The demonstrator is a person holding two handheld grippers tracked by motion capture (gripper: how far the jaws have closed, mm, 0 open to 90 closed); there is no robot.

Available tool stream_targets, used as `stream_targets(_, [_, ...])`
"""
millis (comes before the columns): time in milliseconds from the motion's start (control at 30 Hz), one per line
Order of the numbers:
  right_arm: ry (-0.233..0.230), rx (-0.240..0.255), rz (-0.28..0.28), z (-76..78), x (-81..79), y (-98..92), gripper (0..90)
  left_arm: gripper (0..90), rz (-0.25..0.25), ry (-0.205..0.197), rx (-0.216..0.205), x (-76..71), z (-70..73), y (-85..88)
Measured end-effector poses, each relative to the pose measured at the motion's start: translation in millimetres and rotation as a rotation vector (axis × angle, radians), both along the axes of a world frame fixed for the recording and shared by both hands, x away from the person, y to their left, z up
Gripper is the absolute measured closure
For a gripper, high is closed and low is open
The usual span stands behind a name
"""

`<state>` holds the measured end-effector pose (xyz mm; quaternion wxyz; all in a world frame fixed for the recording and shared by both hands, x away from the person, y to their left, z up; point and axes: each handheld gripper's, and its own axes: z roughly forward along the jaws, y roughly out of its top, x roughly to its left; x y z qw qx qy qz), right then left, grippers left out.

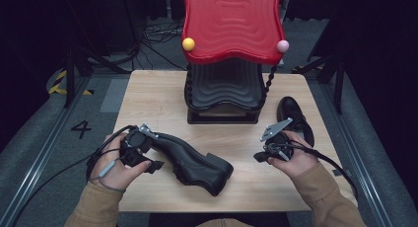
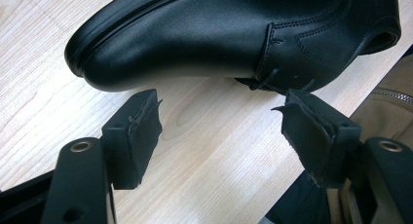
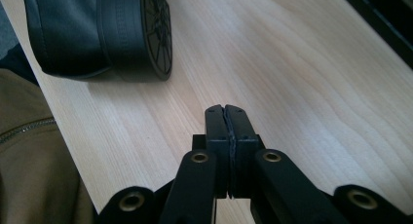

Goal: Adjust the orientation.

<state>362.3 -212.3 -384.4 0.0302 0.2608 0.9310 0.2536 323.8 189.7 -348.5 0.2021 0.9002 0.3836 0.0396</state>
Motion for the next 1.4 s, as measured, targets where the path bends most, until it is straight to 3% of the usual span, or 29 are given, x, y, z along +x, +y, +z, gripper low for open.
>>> stream_targets(200, [-0.001, 0.027, 0.006, 3.6, -1.0, -1.4, 90.0, 30.2, 0.006, 0.008, -0.003, 4.0, -0.1, -3.0])
stream_targets(267, [0.011, 0.05, 0.006, 4.0, -1.1, 0.5, 90.0, 29.6, 0.009, 0.0, -0.003, 5.2, 0.7, -4.7])
stream_targets(367, [-0.003, 0.043, 0.017, 5.7, -0.7, 6.1, 90.0, 28.1, 0.004, -0.015, -0.019, 6.5, 0.4, -5.7])
stream_targets(500, [0.018, 0.105, 0.05, 8.7, 1.5, 15.2, 90.0, 27.5, 0.007, -0.034, -0.039, 6.8, 1.1, -6.7])
stream_targets(600, [0.015, 0.096, 0.045, 8.9, 4.4, 19.9, 90.0, 27.4, 0.001, -0.035, -0.042, 7.3, 0.0, -7.4])
stream_targets(633, [0.038, 0.127, 0.055, 10.6, 4.7, 22.8, 90.0, 27.1, 0.001, -0.037, -0.043, 7.6, -0.5, -7.7])
stream_targets(667, [0.038, 0.127, 0.055, 10.6, 4.7, 22.8, 90.0, 26.9, 0.001, -0.037, -0.043, 7.6, -0.5, -7.7])
stream_targets(700, [0.065, 0.17, 0.079, 13.3, 4.7, 27.1, 90.0, 26.9, 0.001, -0.037, -0.043, 7.5, -0.5, -7.8])
stream_targets(733, [0.062, 0.177, 0.087, 14.5, 4.5, 29.6, 90.0, 26.8, -0.002, -0.042, -0.043, 7.4, -0.4, -8.1])
stream_targets(833, [0.036, 0.162, 0.089, 17.6, 6.1, 42.2, 90.0, 26.7, -0.005, -0.045, -0.041, 6.5, -0.3, -8.3])
stream_targets(900, [0.049, 0.185, 0.092, 16.2, 7.5, 45.5, 90.0, 26.6, -0.003, -0.041, -0.04, 5.9, -0.4, -8.3])
stream_targets(1000, [0.044, 0.161, 0.098, 12.2, 5.8, 56.2, 90.0, 26.5, 0.001, -0.05, -0.032, 5.3, 0.0, -6.8])
stream_targets(1067, [0.056, 0.175, 0.143, 8.1, 1.8, 64.1, 90.0, 26.4, 0.002, -0.05, -0.035, 4.4, 0.0, -6.3])
stream_targets(1400, [0.094, 0.159, 0.182, -8.0, -0.2, 77.1, 90.0, 26.1, 0.009, -0.054, -0.036, -0.5, 0.4, -3.2])
